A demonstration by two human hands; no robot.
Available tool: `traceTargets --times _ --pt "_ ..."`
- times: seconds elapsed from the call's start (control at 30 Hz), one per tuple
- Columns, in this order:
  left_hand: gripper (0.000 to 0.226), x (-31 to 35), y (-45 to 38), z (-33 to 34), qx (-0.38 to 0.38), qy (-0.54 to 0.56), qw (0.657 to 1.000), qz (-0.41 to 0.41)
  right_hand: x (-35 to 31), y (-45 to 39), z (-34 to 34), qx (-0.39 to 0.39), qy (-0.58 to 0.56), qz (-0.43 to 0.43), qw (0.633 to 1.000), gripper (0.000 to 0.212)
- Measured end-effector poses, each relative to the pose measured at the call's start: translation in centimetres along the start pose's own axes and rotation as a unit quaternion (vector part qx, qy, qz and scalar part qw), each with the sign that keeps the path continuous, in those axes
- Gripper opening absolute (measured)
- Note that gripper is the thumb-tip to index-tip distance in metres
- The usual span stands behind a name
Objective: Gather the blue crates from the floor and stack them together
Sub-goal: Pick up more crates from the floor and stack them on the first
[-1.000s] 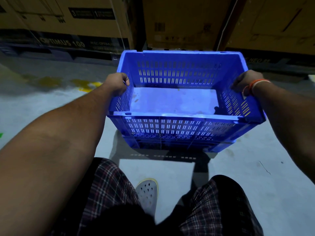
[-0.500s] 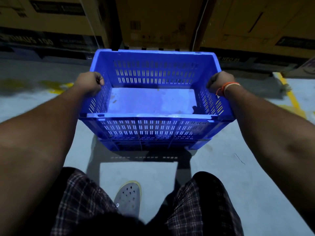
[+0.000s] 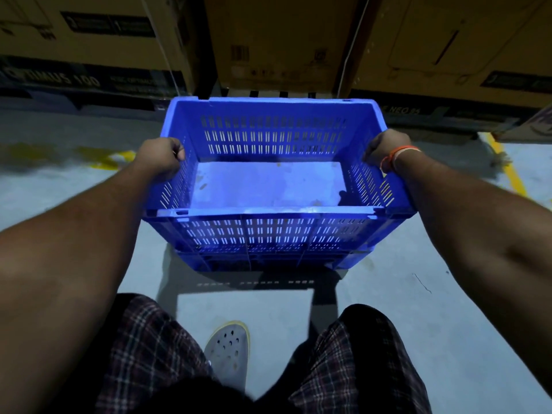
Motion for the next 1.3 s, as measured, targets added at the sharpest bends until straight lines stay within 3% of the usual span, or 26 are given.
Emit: traceTargets --times 0.5,0.67,1.3 --pt "0.021 0.5 0.1 -0.8 0.013 0.008 1.0 0.008 0.4 0.0 0.5 0.025 -0.006 -0.022 0.999 0.017" --pt "0.022 0.4 -0.3 -0.7 0.001 0.015 1.0 -0.003 0.8 0.6 0.7 0.0 0.0 -0.009 1.0 0.016" --pt "0.02 0.0 -0.8 -0.6 -0.005 0.026 1.0 0.0 1.0 1.7 0.9 0.043 0.01 0.031 0.999 0.018"
Point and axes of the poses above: each hand's wrist, its own y-axis away from the middle knuckle, its own z-axis out of the palm, x = y × z, the point moved 5 cm from there along -y, towards the middle knuckle, and after that the axes turned 3 degrees about -y, right-handed, at the moved point
